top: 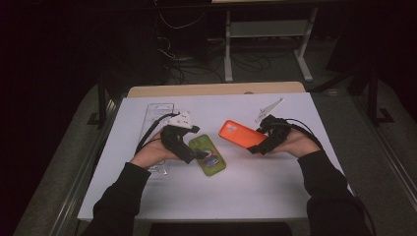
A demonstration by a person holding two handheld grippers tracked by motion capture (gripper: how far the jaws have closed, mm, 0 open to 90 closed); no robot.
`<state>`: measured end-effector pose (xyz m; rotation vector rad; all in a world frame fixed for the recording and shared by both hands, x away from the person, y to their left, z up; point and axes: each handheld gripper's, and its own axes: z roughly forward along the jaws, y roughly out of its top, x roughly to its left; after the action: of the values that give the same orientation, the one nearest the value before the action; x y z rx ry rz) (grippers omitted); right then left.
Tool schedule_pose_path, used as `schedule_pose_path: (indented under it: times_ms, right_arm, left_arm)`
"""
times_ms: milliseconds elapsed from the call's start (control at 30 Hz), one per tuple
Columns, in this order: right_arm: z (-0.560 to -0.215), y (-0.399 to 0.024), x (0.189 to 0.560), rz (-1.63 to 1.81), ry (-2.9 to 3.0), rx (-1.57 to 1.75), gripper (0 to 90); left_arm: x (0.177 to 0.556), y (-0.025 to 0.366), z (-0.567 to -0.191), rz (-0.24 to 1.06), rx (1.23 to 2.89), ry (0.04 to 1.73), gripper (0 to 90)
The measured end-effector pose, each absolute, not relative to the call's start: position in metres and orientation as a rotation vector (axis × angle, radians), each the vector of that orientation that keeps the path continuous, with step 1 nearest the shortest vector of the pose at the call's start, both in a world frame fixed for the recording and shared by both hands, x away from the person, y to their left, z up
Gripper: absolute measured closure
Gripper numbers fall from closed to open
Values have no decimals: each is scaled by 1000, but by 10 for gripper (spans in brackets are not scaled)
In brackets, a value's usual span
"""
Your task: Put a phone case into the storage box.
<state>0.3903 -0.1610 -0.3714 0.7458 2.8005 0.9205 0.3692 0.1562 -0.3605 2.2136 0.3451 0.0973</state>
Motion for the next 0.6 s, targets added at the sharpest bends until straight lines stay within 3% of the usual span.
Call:
schedule_pose_path:
  times_ms: [600]
  right_arm:
    - [-380,-140,372,948,2895,499,154]
  left_arm:
    - [358,143,-362,59,2244,239,0]
